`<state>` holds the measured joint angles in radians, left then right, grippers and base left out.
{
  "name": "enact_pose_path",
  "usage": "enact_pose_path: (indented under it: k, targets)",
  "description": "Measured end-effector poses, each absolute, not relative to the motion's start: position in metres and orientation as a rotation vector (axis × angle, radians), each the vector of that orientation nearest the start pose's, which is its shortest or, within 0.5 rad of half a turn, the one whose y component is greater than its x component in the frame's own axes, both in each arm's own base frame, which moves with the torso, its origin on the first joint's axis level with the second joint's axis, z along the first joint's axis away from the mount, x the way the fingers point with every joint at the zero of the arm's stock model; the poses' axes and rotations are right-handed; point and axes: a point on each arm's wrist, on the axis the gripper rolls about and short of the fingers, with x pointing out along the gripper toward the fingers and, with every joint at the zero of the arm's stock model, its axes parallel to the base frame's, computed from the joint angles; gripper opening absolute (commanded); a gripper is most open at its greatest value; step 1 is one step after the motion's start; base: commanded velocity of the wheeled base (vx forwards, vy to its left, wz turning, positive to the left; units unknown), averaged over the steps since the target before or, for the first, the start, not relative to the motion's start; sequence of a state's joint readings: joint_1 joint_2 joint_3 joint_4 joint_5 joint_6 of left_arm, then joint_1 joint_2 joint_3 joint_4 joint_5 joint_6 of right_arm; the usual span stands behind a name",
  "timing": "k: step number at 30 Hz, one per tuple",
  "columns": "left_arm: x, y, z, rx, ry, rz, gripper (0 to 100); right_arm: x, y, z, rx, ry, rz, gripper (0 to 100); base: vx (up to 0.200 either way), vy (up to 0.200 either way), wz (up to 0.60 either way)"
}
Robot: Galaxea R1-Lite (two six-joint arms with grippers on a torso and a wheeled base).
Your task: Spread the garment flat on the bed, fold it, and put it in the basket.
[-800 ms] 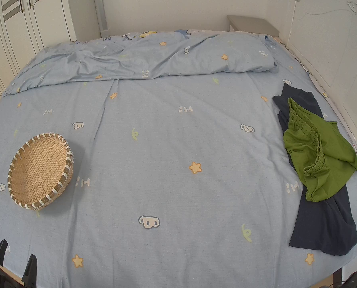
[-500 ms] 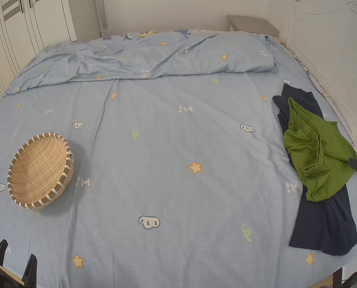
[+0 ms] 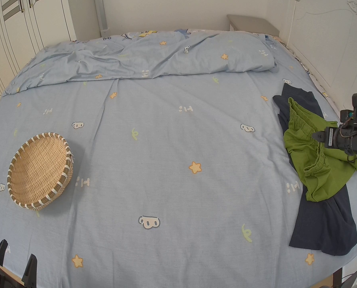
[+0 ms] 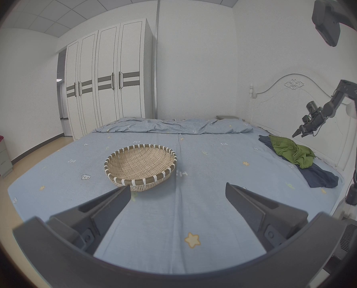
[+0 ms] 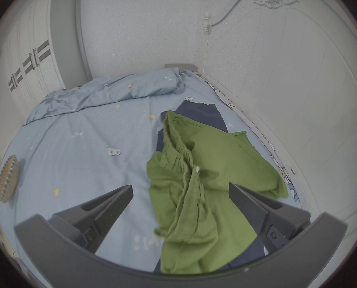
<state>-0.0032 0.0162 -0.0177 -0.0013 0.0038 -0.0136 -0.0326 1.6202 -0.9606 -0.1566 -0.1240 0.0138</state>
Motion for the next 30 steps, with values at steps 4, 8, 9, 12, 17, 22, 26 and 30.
enact_pose_path:
  k: [4, 8, 9, 12, 17, 22, 26, 30]
  targets:
    - [-0.023, 0.000, 0.081, -0.014, -0.003, 0.001, 100, 0.322, -0.025, 0.193, 0.003, 0.508, -0.197, 100, 0.000, 0.000, 0.00]
    - [-0.023, 0.000, 0.081, -0.014, -0.003, 0.001, 100, 0.338, -0.034, 0.181, 0.011, 0.531, -0.219, 100, 0.000, 0.000, 0.00]
    - [-0.023, 0.000, 0.081, -0.014, -0.003, 0.001, 100, 0.341, -0.035, 0.179, 0.011, 0.535, -0.221, 100, 0.000, 0.000, 0.00]
    - [-0.023, 0.000, 0.081, -0.014, -0.003, 0.001, 100, 0.348, -0.037, 0.171, 0.012, 0.548, -0.225, 100, 0.000, 0.000, 0.00]
    - [-0.023, 0.000, 0.081, -0.014, -0.003, 0.001, 100, 0.352, -0.036, 0.163, 0.010, 0.574, -0.227, 0, 0.000, 0.000, 0.00]
    - [-0.023, 0.000, 0.081, -0.013, -0.003, 0.001, 100, 0.354, -0.036, 0.159, 0.011, 0.587, -0.226, 0, 0.000, 0.000, 0.00]
    - [-0.023, 0.000, 0.081, -0.013, -0.003, 0.001, 100, 0.353, -0.035, 0.159, 0.010, 0.605, -0.224, 0, 0.000, 0.000, 0.00]
    - [-0.023, 0.000, 0.081, -0.013, -0.003, 0.001, 100, 0.350, -0.031, 0.162, 0.006, 0.658, -0.213, 0, 0.000, 0.000, 0.00]
